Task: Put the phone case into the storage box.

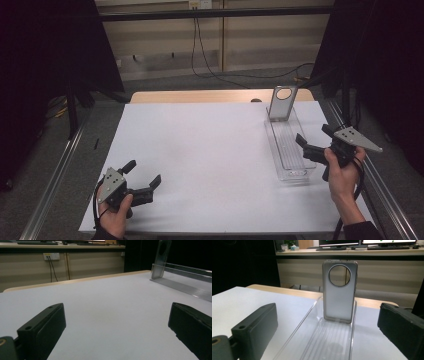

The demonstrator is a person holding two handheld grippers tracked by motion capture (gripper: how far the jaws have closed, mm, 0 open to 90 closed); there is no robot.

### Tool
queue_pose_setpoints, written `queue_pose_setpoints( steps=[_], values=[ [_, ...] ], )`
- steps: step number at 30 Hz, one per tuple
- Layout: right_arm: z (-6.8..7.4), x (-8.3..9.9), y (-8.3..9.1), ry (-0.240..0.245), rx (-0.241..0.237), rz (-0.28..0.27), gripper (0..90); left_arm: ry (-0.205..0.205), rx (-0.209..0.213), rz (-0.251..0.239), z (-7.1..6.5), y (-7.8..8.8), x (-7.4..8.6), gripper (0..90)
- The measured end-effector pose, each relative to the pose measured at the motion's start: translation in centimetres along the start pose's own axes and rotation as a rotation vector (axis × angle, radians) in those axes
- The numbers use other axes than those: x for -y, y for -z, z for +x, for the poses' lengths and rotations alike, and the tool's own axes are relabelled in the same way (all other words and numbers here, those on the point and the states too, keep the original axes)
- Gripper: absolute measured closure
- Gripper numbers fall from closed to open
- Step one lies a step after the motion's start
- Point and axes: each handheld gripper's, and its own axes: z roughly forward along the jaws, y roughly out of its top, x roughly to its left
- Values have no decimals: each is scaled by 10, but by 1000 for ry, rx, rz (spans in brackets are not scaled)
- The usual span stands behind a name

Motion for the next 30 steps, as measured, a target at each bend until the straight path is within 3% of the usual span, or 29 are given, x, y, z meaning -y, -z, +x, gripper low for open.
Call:
queue_pose_setpoints(
  steps=[13, 30],
  values=[
    [3, 15, 25, -1, 20, -18, 22, 12, -9, -8, 0, 1, 0, 13],
    [13, 36, 45, 2, 33, 1, 17, 5, -15, 4, 1, 3, 1, 13]
  ],
)
